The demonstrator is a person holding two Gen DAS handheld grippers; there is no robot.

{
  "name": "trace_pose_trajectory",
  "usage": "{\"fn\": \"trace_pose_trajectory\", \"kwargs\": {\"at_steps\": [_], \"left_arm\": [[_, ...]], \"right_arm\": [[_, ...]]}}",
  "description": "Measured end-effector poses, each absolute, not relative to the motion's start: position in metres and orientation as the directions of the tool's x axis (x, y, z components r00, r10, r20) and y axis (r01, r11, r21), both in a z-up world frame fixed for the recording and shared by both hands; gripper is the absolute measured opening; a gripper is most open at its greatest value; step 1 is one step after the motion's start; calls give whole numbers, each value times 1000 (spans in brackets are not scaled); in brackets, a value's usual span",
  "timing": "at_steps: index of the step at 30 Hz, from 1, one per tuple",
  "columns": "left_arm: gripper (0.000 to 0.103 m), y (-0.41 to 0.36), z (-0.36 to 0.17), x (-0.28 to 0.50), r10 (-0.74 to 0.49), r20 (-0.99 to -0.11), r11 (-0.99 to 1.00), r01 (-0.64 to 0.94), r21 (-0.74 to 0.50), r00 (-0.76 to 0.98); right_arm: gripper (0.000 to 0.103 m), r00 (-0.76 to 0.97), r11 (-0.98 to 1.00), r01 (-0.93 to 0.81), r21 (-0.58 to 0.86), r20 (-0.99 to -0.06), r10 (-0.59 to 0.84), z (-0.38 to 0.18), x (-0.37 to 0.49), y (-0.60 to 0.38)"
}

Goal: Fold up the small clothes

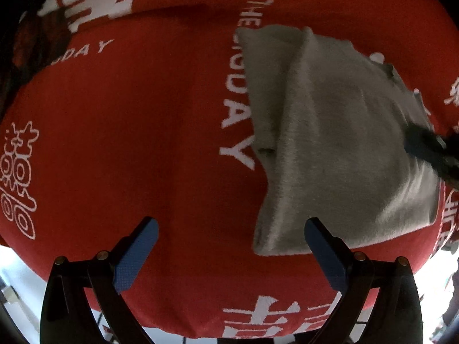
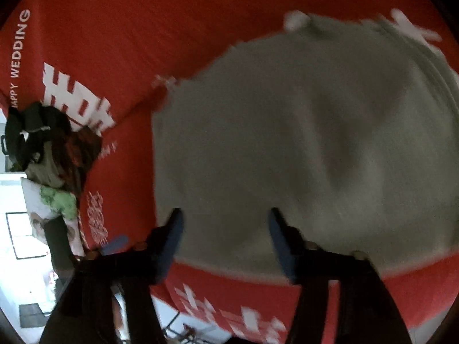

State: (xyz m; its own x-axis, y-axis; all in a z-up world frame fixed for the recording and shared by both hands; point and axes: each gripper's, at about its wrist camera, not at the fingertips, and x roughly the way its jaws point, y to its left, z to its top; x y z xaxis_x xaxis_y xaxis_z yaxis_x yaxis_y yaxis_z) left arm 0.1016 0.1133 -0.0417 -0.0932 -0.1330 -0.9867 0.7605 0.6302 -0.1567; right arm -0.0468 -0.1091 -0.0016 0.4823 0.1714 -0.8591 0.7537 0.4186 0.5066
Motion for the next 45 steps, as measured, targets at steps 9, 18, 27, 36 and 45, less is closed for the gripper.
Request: {"fn": "trace_pose_trajectory", "kwargs": {"at_steps": [9,18,27,36,45], "left_arm": [[102,139,-52,135,-154,-985,693,701,-167,-82],[102,147,-54,148,-133,-989,714,686,-141,-64],[102,141,-45,142,-148,-987,693,705,-149,-63],[102,129,-44,123,-141,-985,673,721,-168,-98],[102,129,-43,132,-250,-949,684,659,-314,-193]], "right_arm": [[16,450,499,731,465,-879,160,-39,60,-126],[16,362,671,642,372,-918,163,-39,87,-83],[34,430,501,705,502,-864,262,-26,14,-67],[44,530,284,733,618,-781,331,-35,-75,-26],[45,677,-3,711,703,-684,273,-66,-132,-13]]}}
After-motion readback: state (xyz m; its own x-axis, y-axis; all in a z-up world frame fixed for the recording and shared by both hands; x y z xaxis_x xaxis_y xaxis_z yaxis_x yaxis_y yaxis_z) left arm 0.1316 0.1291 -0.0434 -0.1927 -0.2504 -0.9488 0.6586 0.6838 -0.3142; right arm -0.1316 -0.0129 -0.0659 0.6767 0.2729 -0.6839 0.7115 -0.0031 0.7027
